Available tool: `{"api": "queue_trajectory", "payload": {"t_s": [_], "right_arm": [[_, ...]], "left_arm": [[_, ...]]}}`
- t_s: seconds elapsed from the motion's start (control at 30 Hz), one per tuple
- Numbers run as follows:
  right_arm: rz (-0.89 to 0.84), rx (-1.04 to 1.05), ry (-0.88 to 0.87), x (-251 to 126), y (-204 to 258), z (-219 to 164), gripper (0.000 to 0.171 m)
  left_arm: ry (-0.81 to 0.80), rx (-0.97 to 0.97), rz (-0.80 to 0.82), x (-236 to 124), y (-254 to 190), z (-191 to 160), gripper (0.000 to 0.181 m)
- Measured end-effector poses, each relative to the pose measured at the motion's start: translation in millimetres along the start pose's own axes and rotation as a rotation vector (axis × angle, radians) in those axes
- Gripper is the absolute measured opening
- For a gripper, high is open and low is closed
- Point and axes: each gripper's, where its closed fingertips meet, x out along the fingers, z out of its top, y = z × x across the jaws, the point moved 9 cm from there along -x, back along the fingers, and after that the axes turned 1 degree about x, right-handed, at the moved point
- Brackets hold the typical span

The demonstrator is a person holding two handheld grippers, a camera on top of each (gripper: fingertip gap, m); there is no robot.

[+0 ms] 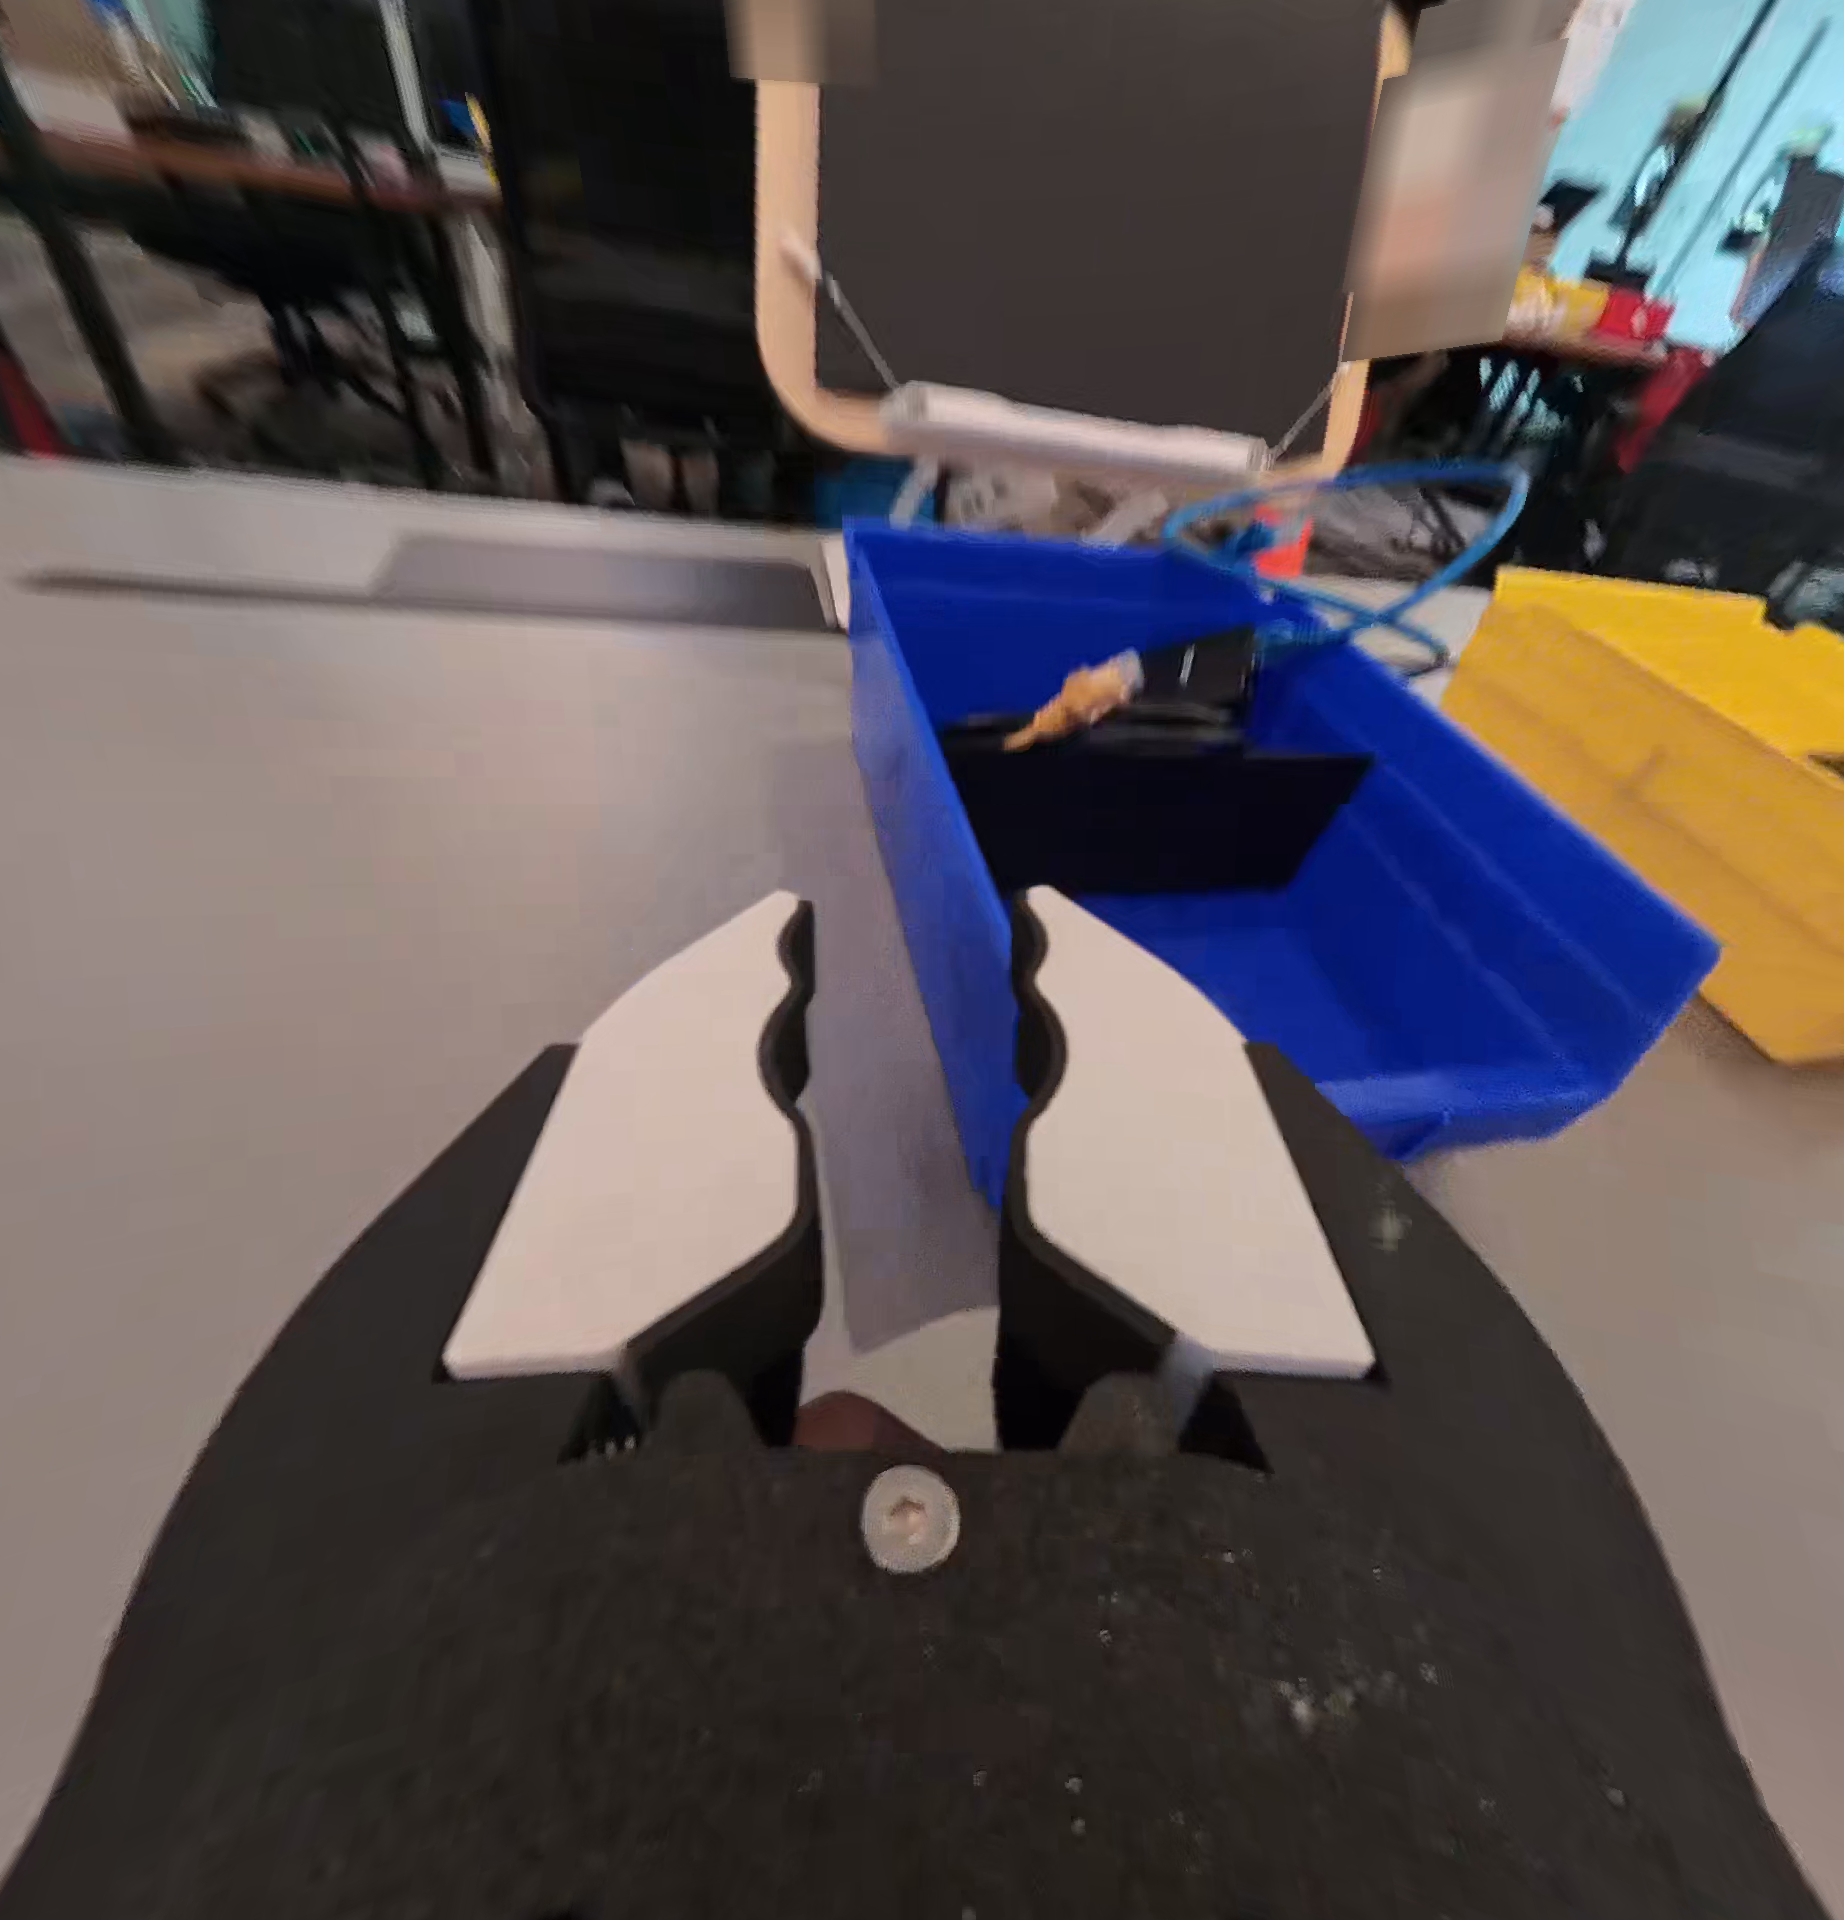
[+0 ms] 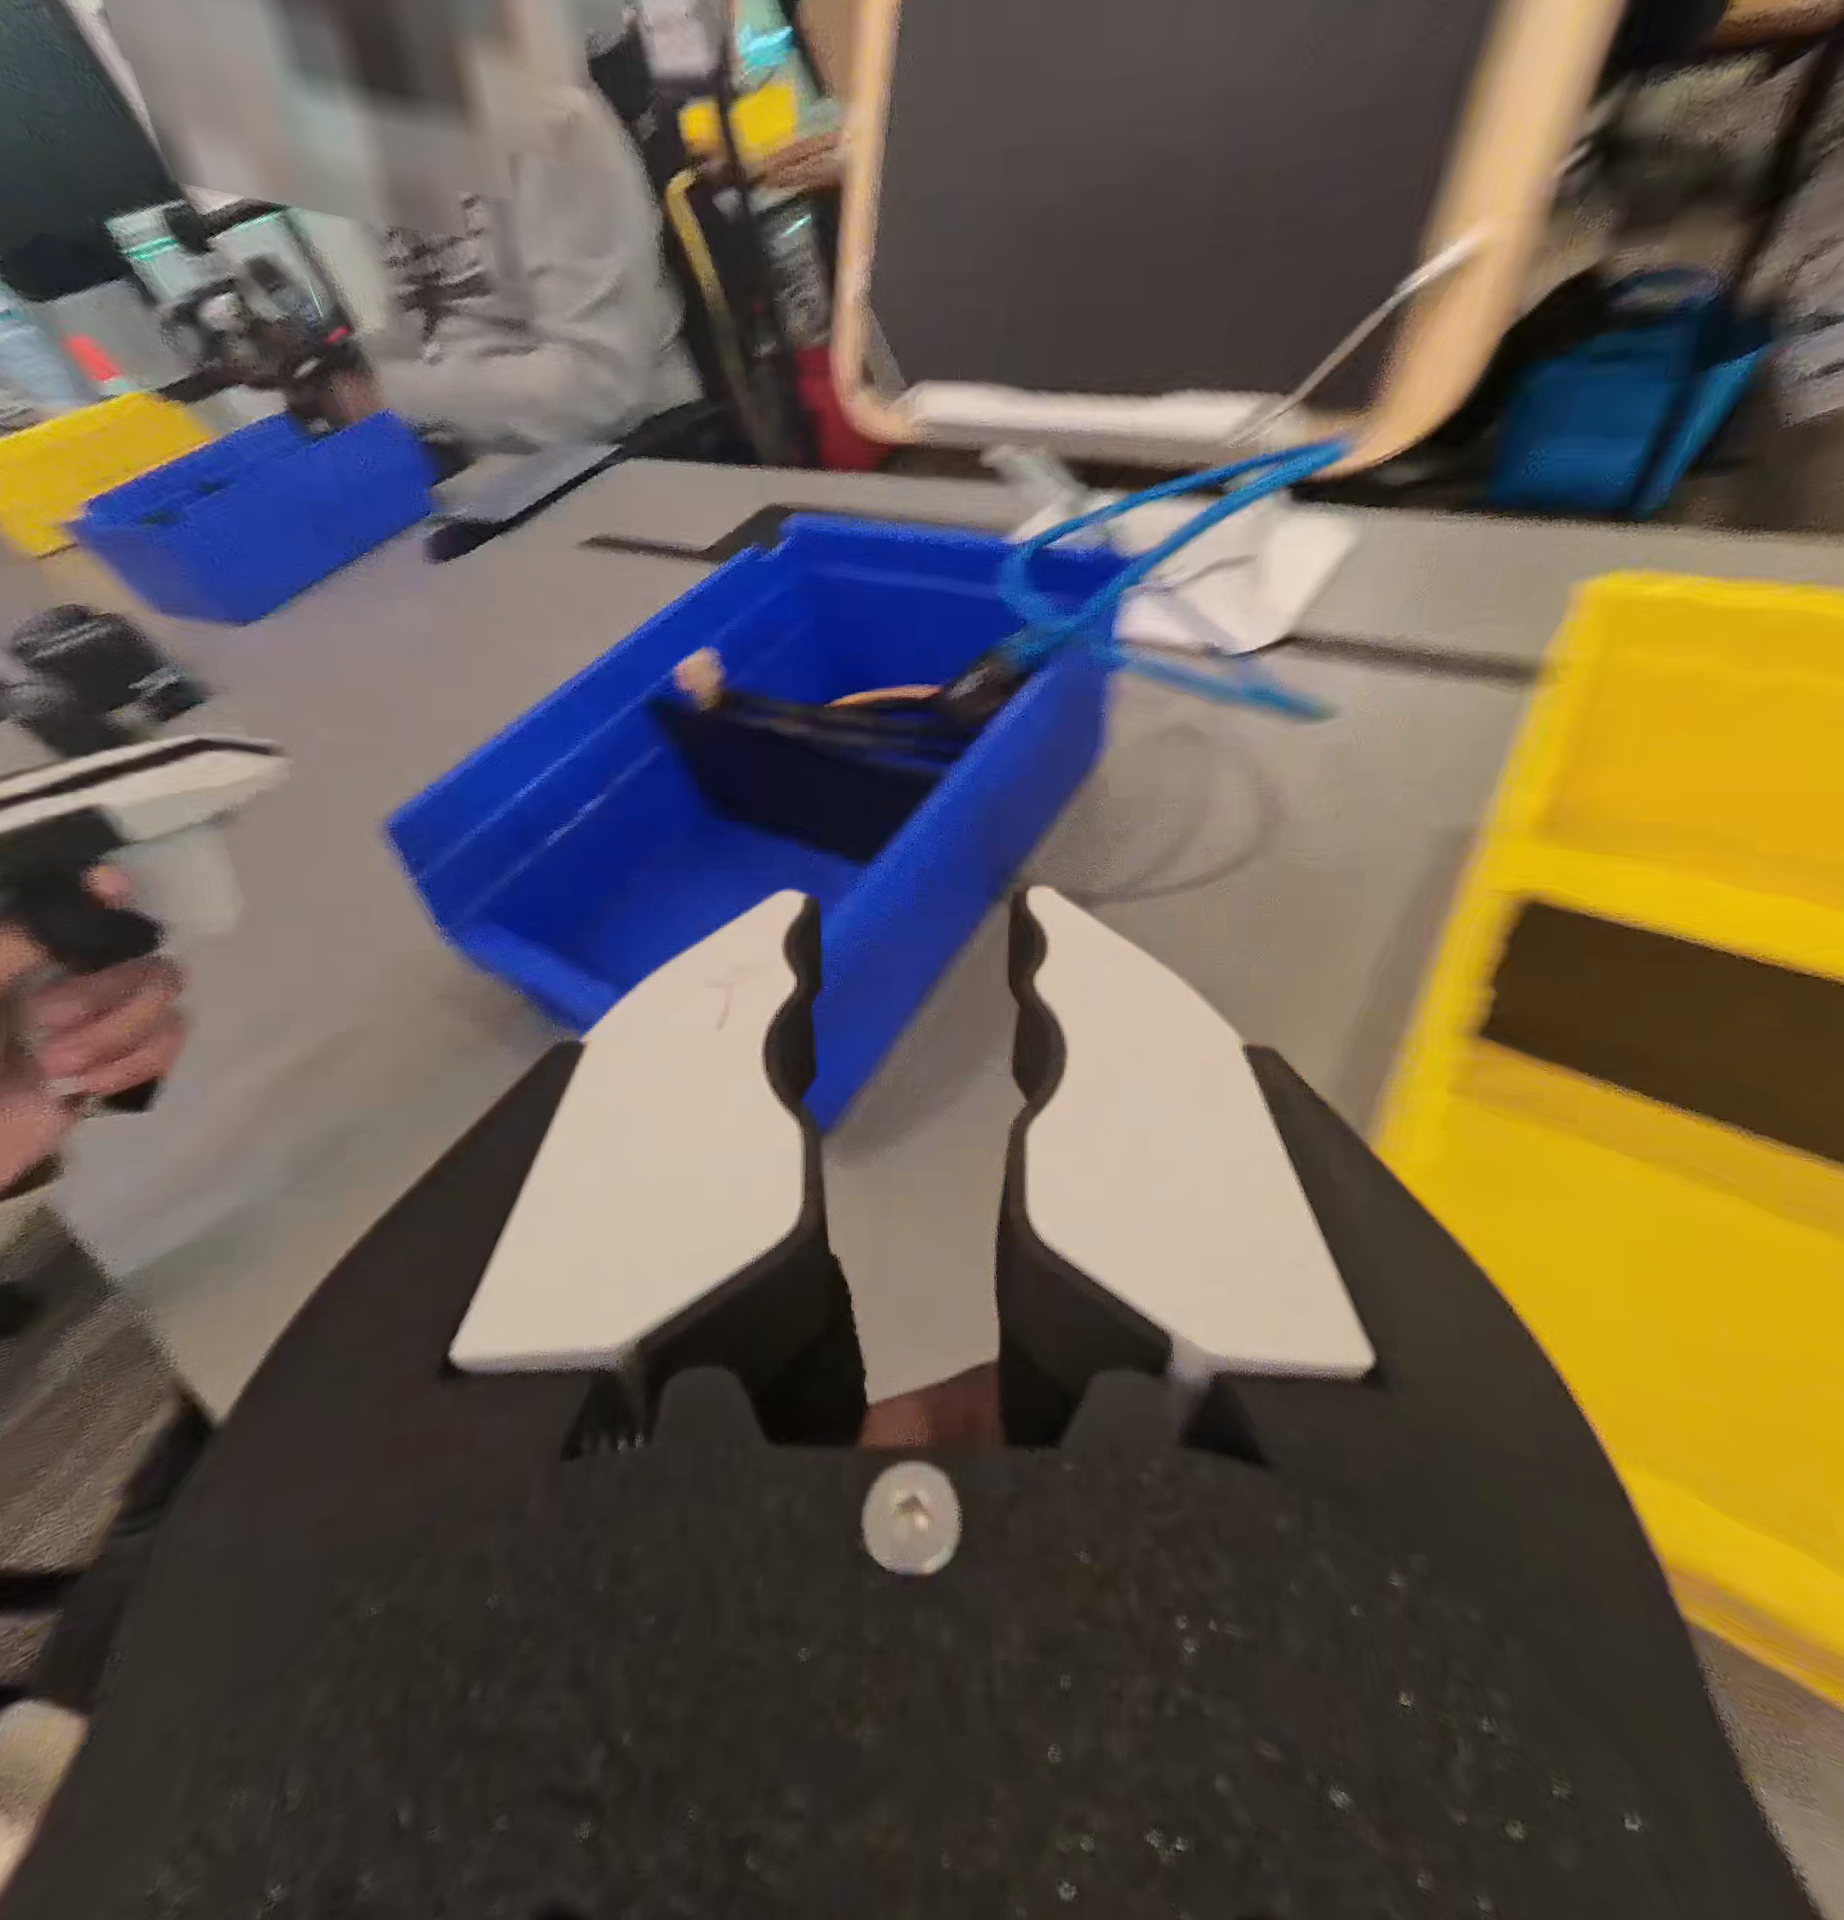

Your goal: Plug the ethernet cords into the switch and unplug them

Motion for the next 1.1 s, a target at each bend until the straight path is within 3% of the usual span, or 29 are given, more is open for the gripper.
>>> {"api": "queue_trajectory", "payload": {"t_s": [0.07,0.17,0.33,0.47,0.57,0.63,0.73,1.1], "right_arm": [[0.025,0.035,0.076,37.2,33.7,-24.7,0.034],[-0.157,0.076,0.103,76.4,50.3,-59.9,0.034],[-0.244,0.060,0.090,98.9,57.2,-74.5,0.037],[-0.343,0.013,0.149,125.5,58.9,-84.0,0.045],[-0.405,0.081,0.145,134.2,63.1,-79.3,0.032],[-0.470,0.111,0.167,134.5,68.8,-73.8,0.005],[-0.472,0.059,0.155,145.6,94.0,-68.5,0.004],[-0.394,-0.084,0.122,225.4,222.2,-59.5,0.006]], "left_arm": [[0.054,-0.088,-0.075,8.5,7.2,-8.6,0.038],[0.111,-0.231,-0.218,20.0,4.4,-17.0,0.041],[0.170,0.011,-0.135,44.5,-8.8,-25.4,0.045],[0.222,0.064,-0.056,74.0,-19.0,-31.7,0.022],[0.247,0.076,0.016,75.2,-15.9,-31.4,0.006],[0.265,0.107,0.055,74.4,-4.9,-27.9,0.004],[0.258,0.036,0.059,69.6,19.7,-19.3,0.003],[0.155,0.070,0.229,11.5,149.4,9.6,0.004]]}}
